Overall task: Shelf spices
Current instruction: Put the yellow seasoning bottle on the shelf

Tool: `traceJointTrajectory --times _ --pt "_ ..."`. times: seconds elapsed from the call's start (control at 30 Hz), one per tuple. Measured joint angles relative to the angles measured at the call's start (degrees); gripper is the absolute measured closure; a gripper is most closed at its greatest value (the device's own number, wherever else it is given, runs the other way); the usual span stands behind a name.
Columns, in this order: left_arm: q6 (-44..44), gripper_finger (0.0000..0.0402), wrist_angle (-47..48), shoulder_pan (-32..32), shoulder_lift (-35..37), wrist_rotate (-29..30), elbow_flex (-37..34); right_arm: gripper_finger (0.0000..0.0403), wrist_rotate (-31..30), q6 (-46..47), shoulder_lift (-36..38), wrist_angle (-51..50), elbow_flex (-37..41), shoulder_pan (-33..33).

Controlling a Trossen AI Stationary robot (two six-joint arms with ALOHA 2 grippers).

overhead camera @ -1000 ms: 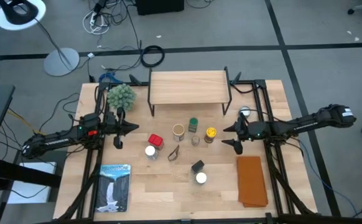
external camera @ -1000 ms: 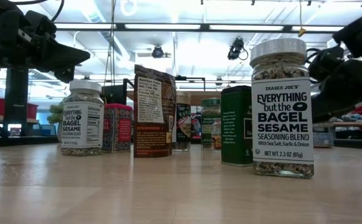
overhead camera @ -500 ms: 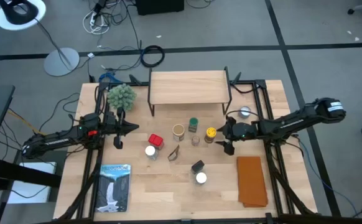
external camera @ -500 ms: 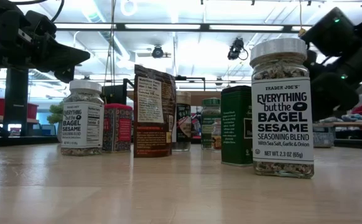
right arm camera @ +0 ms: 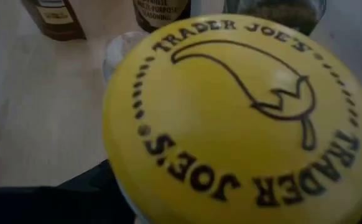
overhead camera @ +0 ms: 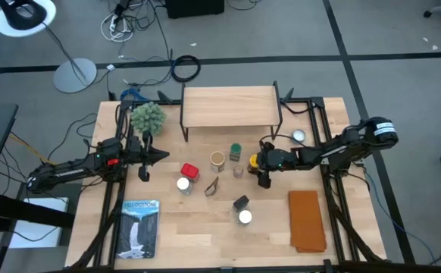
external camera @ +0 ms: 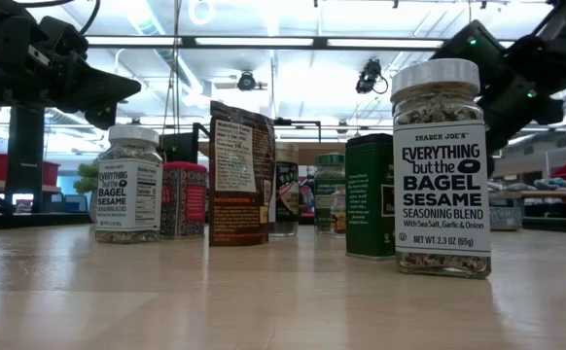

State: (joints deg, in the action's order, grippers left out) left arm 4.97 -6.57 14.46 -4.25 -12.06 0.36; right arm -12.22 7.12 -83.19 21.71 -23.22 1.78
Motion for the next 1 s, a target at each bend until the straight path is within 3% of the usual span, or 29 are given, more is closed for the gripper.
traceJointTrajectory --times 0.13,0.33,0.67,1.0 --pt "0.00 0.0396 0.01 0.01 0.01 -0.02 0.01 0.0207 1.52 -0.80 -0.09 -0.62 -1.43 0.01" --pt "0.00 0.0396 -0.32 0.01 0.00 -0.02 0.00 0.0207 1.24 2.08 5.12 -4.36 -5.57 -0.02" --pt "0.00 0.0396 -1.13 0.02 0.00 -0.01 0.00 0.0207 -4.37 2.25 9.63 -39.11 -30.16 -0.80" --pt "0.00 0.0396 -1.45 0.02 0.00 0.00 0.02 0.0207 -13.76 4.10 6.25 -48.94 -48.66 -12.58"
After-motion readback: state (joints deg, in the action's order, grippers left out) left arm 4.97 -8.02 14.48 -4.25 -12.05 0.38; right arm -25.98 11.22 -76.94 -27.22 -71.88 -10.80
